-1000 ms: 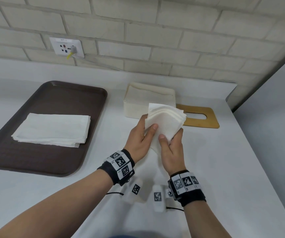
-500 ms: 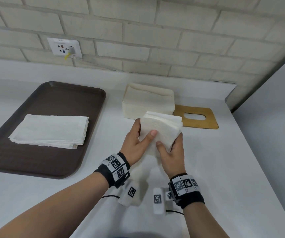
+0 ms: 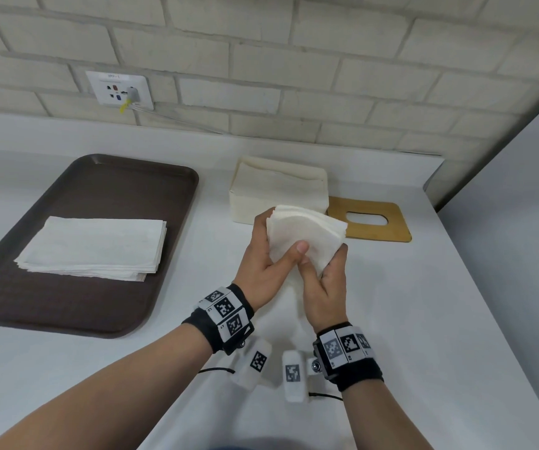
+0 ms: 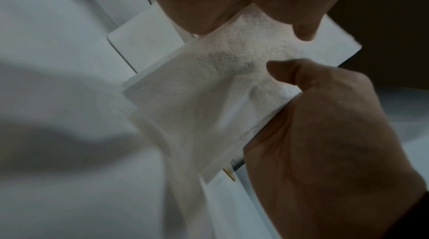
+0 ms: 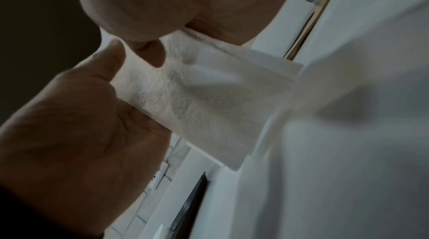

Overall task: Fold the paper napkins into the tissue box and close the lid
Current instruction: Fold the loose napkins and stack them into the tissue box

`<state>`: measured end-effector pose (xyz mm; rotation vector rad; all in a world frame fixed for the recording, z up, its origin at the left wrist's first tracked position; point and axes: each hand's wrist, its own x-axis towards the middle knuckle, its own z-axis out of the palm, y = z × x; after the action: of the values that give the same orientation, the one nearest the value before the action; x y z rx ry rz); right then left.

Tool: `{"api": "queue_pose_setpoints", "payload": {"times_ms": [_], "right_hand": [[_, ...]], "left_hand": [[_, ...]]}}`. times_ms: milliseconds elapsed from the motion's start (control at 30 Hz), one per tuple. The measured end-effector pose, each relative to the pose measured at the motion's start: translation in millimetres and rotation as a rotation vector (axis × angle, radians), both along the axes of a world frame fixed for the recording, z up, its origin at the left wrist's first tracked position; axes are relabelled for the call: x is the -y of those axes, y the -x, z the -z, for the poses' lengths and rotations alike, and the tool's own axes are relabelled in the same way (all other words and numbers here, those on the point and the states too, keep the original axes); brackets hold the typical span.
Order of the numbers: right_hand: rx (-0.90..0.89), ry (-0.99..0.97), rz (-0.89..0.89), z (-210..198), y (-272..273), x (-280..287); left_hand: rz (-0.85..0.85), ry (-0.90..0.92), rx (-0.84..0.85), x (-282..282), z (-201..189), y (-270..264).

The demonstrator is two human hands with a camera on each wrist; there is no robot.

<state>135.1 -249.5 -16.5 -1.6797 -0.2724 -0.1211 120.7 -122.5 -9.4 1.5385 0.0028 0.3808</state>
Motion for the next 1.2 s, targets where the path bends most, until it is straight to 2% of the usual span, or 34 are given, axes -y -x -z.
{"api": "queue_pose_setpoints", "payload": {"times_ms": [200, 433, 667, 800, 900, 1000, 1100, 1200], "right_hand": [[-0.043, 0.061, 0.027, 16.1, 2.9, 2.6], [-0.008, 0.019, 0.048, 5.6, -0.1, -1.7], [-0.033, 0.045, 0.059, 17.8, -2.0, 3.1], [-0.023, 0.046, 0.041, 15.5, -3.4, 6.9], [-0.025, 0.048, 0.024, 9.7, -2.3, 6.8], [-0.01, 0.048, 0.03, 6.9, -1.9, 4.6], [-0.014, 0.05, 0.03, 6.3, -2.2, 3.7], [-0.001, 0.014, 0.036, 0.9, -2.2, 3.1]], "left_hand": [[0.006, -0.015, -0.076, -1.5, 8.9, 1.8], [-0.076, -0.045, -0.004, 3.1, 0.1, -0.1], [-0.01, -0.128, -0.025, -0.7, 10.7, 8.8], [-0.031, -0.155, 0.114, 0.8, -7.2, 6.9], [-0.039, -0.294, 0.246, -1.9, -15.9, -2.7], [-0.038, -0.425, 0.268, -6.3, -13.7, -9.1], [-0.037, -0.405, 0.252, -9.9, -9.5, -8.3], [-0.012, -0.218, 0.129, -13.1, -5.7, -6.7]]}}
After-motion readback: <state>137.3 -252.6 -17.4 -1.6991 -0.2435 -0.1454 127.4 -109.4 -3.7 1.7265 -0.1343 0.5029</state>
